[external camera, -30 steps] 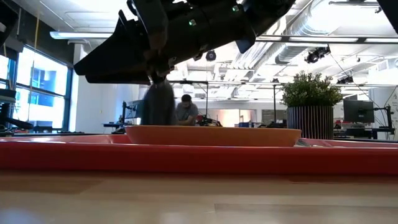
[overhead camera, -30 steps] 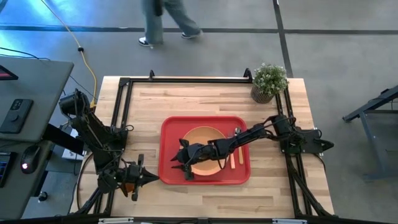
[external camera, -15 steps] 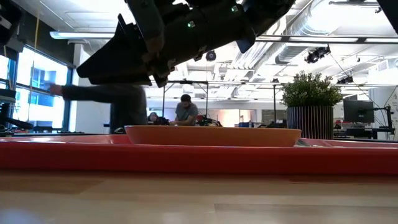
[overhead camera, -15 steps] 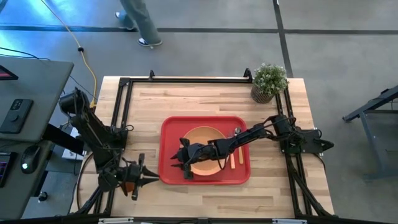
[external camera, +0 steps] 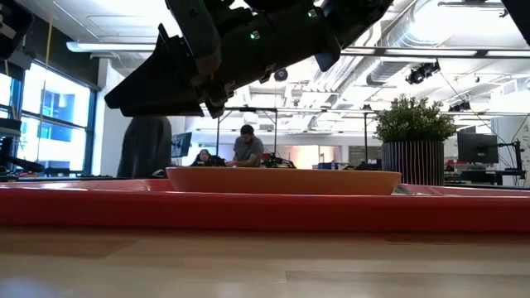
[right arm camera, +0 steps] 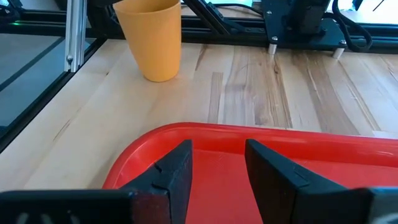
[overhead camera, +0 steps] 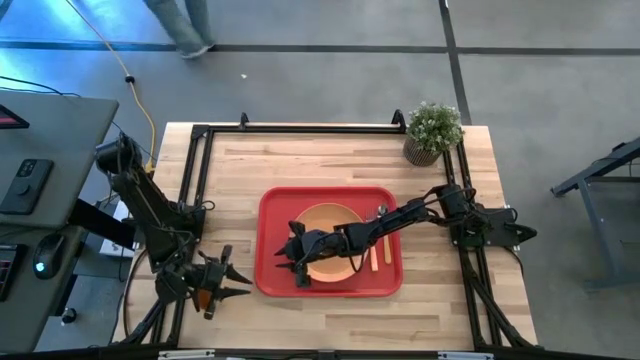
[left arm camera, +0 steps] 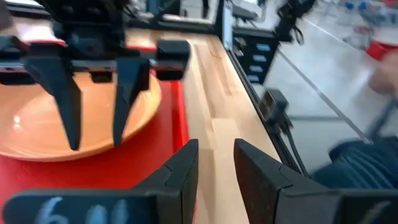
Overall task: Pick and place plate/cup/fork/spoon on tray
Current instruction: Put the orange cup on the red serving tray to the top left of the orange plate
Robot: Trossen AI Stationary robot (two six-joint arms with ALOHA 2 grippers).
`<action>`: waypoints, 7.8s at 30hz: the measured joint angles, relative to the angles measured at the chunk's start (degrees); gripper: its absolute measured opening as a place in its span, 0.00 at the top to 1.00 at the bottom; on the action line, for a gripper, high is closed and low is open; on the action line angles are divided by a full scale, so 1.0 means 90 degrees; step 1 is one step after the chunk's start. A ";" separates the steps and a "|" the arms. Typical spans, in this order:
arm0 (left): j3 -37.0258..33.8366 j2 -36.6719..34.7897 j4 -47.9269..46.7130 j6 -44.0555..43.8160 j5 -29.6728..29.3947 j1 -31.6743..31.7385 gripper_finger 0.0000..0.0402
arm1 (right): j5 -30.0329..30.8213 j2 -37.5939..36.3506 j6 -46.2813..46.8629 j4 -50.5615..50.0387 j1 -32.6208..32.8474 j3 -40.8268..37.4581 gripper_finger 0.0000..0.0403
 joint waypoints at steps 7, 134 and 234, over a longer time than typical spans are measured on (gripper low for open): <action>0.0000 -0.0682 -0.1375 -0.0087 0.1455 0.0000 0.76 | 0.0000 0.0002 -0.0001 -0.0007 -0.0001 0.0000 0.66; 0.2905 -0.0152 -0.7970 -0.4870 0.4631 0.1358 0.62 | 0.0605 -0.2351 0.0381 0.2956 -0.0350 -0.3873 0.66; 0.3883 0.0598 -0.8645 -0.2779 0.4439 0.3155 0.99 | 0.1409 -0.5037 0.0684 0.1507 0.0419 -0.5272 0.66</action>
